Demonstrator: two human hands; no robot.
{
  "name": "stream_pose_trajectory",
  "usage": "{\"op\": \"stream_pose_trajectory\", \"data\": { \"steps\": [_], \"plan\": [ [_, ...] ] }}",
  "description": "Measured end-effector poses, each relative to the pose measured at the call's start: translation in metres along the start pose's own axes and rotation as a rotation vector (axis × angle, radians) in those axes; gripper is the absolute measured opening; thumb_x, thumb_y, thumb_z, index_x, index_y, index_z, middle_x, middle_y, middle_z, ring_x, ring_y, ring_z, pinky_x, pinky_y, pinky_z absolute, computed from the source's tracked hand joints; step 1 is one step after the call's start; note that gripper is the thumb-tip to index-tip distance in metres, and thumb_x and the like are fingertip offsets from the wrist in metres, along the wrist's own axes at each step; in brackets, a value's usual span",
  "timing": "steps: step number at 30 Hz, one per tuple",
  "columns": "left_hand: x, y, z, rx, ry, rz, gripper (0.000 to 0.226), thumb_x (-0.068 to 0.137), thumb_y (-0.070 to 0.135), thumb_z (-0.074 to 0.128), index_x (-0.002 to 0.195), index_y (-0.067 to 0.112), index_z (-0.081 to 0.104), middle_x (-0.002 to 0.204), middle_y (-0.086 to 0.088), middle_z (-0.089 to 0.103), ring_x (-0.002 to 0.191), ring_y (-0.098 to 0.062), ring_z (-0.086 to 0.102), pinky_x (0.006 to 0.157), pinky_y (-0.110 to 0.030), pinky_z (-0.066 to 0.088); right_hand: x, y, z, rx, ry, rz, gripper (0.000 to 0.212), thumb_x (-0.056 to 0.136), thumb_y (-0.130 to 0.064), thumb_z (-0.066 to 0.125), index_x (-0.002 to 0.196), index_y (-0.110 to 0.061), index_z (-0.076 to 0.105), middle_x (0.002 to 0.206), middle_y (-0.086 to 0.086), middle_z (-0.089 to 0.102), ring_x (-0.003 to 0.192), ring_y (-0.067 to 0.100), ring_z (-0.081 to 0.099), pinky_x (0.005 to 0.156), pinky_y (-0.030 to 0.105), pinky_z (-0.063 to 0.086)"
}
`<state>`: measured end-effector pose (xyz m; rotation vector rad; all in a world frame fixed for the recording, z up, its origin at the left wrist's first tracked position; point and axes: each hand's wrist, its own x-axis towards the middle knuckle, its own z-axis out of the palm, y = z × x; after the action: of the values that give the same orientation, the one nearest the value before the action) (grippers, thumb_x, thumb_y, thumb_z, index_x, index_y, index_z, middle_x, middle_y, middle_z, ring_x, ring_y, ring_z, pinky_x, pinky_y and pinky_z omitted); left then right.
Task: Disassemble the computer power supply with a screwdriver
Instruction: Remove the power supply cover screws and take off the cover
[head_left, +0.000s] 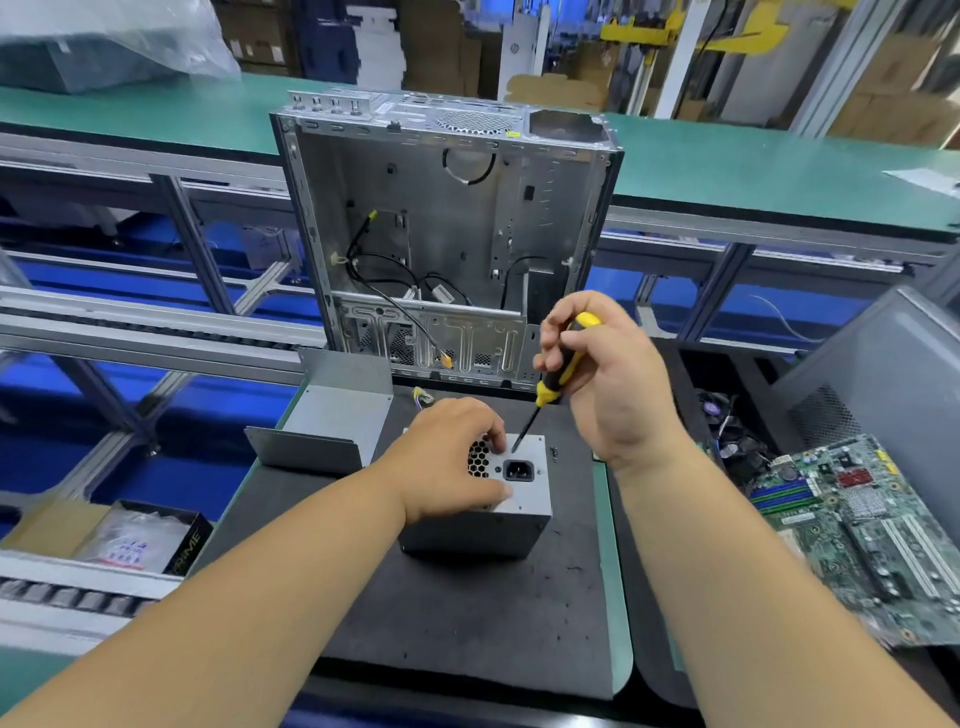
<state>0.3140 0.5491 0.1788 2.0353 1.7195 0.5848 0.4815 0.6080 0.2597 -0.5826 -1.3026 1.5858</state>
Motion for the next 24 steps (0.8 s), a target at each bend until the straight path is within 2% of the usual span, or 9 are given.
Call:
{"op": "stream_pose_trajectory", "data": {
  "steps": [5, 11, 24],
  "plan": [
    [0.000, -0.004, 0.002, -0.008, 0.028, 0.033, 0.028, 0.070, 0.042, 0.075, 0.087, 0.038, 0.054, 0.104, 0.020, 0.055, 0.105, -0.007, 0.047, 0.098, -0.038, 0.042, -0.010, 0.014, 0.011, -0.118, -0.013, 0.017, 0.020, 0.071, -0.002, 0.044, 0.081, -0.014, 0.058, 0.076, 0.004, 0.055, 0.061, 0.014, 0.049, 0.068, 0.032, 0.042],
    [-0.001, -0.004, 0.001, -0.023, 0.031, 0.036, 0.026, 0.068, 0.043, 0.074, 0.081, 0.040, 0.052, 0.102, 0.019, 0.055, 0.103, -0.008, 0.050, 0.095, -0.037, 0.044, -0.011, 0.019, 0.016, -0.187, -0.021, 0.013, 0.023, 0.071, -0.003, 0.043, 0.078, -0.018, 0.058, 0.076, 0.002, 0.055, 0.066, 0.016, 0.048, 0.064, 0.025, 0.042],
    [0.001, -0.006, -0.002, -0.043, 0.014, 0.047, 0.023, 0.071, 0.037, 0.075, 0.079, 0.038, 0.053, 0.101, 0.016, 0.055, 0.102, -0.009, 0.049, 0.096, -0.037, 0.043, -0.008, 0.022, 0.019, -0.204, -0.062, 0.013, 0.022, 0.075, -0.005, 0.042, 0.079, -0.018, 0.059, 0.077, 0.002, 0.056, 0.066, 0.015, 0.047, 0.064, 0.026, 0.042]
  ]
}}
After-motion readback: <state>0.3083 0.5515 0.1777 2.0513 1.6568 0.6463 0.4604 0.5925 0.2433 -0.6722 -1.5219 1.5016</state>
